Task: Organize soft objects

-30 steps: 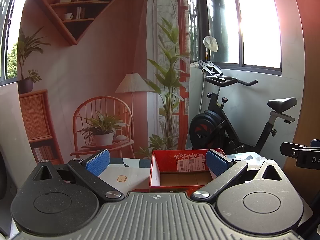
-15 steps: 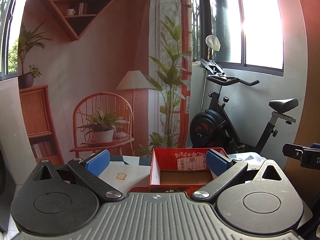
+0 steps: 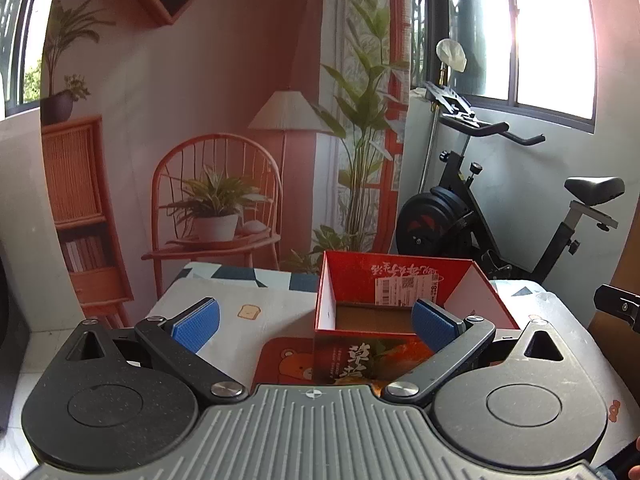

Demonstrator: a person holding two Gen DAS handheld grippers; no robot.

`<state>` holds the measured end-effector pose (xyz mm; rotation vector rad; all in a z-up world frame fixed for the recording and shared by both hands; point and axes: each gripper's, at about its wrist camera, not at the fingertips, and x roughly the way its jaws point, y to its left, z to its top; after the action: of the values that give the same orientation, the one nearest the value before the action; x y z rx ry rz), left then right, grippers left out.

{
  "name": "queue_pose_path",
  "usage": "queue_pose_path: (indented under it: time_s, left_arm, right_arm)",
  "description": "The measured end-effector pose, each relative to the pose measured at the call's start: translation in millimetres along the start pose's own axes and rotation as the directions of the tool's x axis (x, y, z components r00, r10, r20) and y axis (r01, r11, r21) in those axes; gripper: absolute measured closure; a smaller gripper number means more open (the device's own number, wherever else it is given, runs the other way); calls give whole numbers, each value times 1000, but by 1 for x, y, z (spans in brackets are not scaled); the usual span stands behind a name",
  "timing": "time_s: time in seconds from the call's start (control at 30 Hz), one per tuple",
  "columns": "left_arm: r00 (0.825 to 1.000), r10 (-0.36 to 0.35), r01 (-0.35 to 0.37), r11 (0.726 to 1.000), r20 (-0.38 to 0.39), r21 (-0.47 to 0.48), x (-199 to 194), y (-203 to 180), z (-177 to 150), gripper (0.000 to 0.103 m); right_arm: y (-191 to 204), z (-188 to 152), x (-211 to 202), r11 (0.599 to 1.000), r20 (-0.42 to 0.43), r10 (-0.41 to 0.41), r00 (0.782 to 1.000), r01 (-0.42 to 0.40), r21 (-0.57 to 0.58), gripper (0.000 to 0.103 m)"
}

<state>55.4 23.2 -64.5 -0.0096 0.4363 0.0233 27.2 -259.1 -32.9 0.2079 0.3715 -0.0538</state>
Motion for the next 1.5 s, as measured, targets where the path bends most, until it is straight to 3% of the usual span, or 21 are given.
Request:
queue_pose_path:
  time_s: [0.3, 0.43, 0.57, 0.83, 0.97, 1.17, 1.3, 1.37, 1.5]
  left_arm:
    - [996, 26, -27, 1000, -85, -9, 46, 14, -32, 0]
    - [989, 16, -19, 1000, -147, -18, 59, 19, -45, 1]
    - [984, 6, -10, 1000, -181, -23, 68, 24, -52, 1]
    - [965, -71, 63, 997, -254, -39, 78, 20, -70, 4]
    - [954, -107, 97, 994, -281, -51, 81, 20, -75, 13]
    - [941, -145, 136, 989, -306, -51, 80, 15, -79, 24]
    - [918, -203, 199, 979, -339, -47, 75, 7, -85, 33]
    - [904, -227, 227, 973, -362, -42, 72, 2, -89, 36]
    - [887, -269, 281, 959, -376, -24, 65, -6, -92, 37]
  right_arm:
    - [-1, -44, 44, 1000, -112, -28, 993, 26, -17, 1]
    - [-2, -61, 57, 997, -151, -78, 985, 73, -39, 0]
    - [-12, -75, 63, 996, -180, -81, 980, 86, 22, 0]
    - [-12, -93, 69, 1000, -257, -1, 966, 8, 28, 1]
    - [-6, -98, 70, 999, -287, 37, 957, -31, 23, 12]
    - [0, -96, 67, 998, -304, 58, 951, -59, 6, 18]
    - [5, -98, 62, 995, -355, 83, 931, -97, -22, 20]
    - [10, -98, 59, 989, -405, 104, 908, -137, -53, 22]
    - [12, -96, 48, 978, -446, 132, 885, -189, -84, 23]
